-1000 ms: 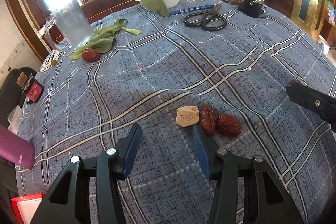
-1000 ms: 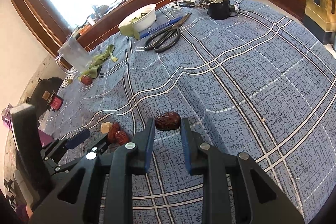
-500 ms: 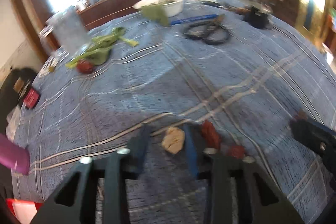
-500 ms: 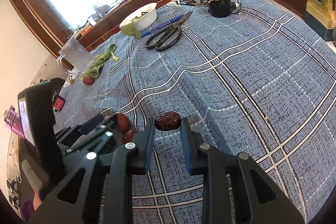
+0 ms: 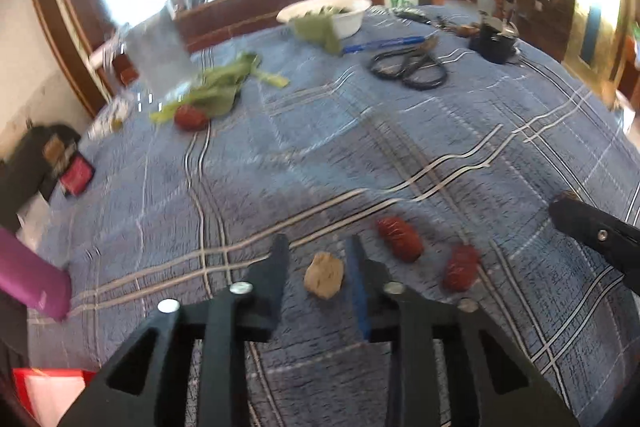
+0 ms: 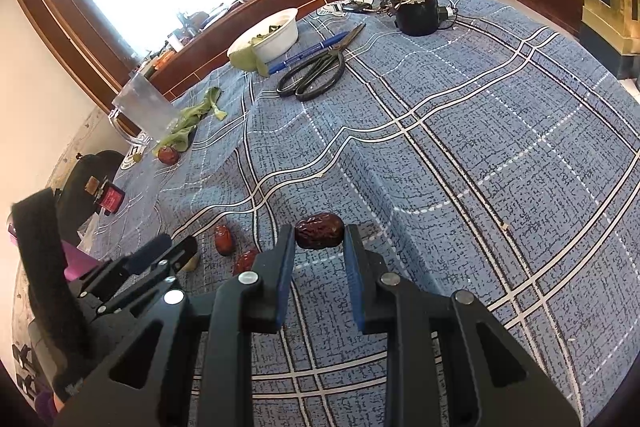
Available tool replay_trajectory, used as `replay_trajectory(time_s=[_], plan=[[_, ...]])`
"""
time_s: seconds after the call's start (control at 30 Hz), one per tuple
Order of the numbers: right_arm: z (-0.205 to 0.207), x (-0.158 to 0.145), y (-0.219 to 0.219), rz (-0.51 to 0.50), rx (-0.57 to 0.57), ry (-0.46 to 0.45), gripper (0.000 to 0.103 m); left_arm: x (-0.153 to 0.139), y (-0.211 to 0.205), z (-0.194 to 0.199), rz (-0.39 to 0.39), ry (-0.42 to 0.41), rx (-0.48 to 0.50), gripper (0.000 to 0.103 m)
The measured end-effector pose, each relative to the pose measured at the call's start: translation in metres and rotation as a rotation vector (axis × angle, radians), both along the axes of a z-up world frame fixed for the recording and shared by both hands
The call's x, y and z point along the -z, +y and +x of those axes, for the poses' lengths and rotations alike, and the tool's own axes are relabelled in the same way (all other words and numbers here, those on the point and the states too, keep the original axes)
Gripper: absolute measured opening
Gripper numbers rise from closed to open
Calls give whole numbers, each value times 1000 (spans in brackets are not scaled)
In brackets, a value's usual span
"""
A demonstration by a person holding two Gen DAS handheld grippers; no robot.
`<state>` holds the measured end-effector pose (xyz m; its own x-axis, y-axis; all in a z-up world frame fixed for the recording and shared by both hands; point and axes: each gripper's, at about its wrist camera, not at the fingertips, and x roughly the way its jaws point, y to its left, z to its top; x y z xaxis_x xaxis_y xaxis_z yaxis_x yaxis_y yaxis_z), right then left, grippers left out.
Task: Organize fruits
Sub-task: 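Grasp a beige yam slice with the left tool while the right tool holds the date, then carry the red date and yam slice over the tray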
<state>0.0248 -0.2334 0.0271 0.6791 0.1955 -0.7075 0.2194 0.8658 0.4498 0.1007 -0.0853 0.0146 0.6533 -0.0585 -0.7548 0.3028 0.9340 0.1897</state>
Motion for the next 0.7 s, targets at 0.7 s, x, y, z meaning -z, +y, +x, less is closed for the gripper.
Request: replay_trajectory(time_s=[0.7], plan=[[2,3,-1,8,-10,9,26,12,4,9,-46,47,1,14]])
